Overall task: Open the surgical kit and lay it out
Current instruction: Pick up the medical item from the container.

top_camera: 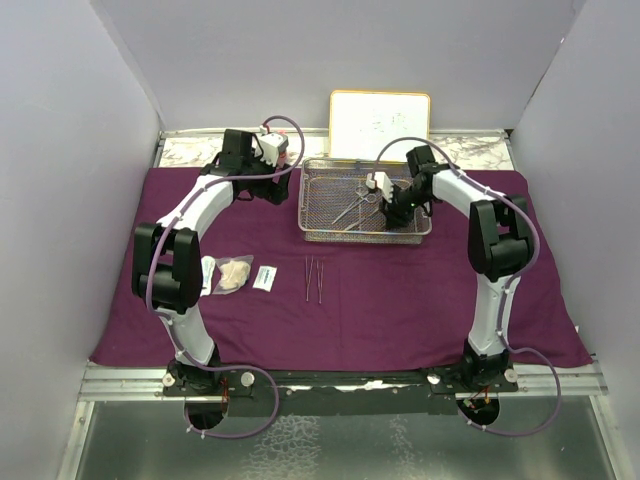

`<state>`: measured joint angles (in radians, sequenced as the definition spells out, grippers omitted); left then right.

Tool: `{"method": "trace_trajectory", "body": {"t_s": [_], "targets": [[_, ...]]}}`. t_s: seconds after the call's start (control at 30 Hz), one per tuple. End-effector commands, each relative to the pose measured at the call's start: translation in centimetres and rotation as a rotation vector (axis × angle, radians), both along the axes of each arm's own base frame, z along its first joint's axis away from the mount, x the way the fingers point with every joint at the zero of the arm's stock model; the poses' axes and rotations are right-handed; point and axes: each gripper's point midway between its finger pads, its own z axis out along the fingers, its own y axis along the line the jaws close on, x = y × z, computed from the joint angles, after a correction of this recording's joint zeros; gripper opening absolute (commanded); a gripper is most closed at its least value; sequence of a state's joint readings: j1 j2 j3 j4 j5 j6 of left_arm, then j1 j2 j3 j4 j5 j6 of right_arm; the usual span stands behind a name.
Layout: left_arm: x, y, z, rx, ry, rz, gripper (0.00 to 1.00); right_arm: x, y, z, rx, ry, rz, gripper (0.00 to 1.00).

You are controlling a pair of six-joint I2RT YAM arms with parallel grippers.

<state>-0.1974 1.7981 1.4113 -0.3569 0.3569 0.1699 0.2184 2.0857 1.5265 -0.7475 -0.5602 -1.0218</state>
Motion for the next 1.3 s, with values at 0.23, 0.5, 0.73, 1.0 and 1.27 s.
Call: {"method": "trace_trajectory", "body": {"t_s": [0.23, 0.5, 0.73, 1.0, 1.27], "targets": [[0.1, -0.7, 0.7, -0.046, -0.019, -0.019, 0.81, 0.7, -0.8, -0.9, 0.014, 0.041, -0.086, 0.19], [-0.1, -0.7, 0.6, -0.049, -0.017, -0.023, 0.81, 0.9, -0.7, -0.4, 0.028, 0.063, -0.137, 0.1], [0.0, -0.7, 0.8, -0.051, -0.019, -0.024, 0.81, 0.7, -0.3, 0.3, 0.058, 0.077, -0.139, 0.2], [0.0, -0.8, 1.1, -0.052, -0.027, -0.028, 0.81, 1.7, 0.7, 1.7, 0.107, 0.04, -0.143, 0.45], [-0.1, -0.8, 1.4, -0.055, -0.033, -0.032, 0.81, 2.2, 2.0, 1.4, 0.094, 0.026, -0.125, 0.47]]}}
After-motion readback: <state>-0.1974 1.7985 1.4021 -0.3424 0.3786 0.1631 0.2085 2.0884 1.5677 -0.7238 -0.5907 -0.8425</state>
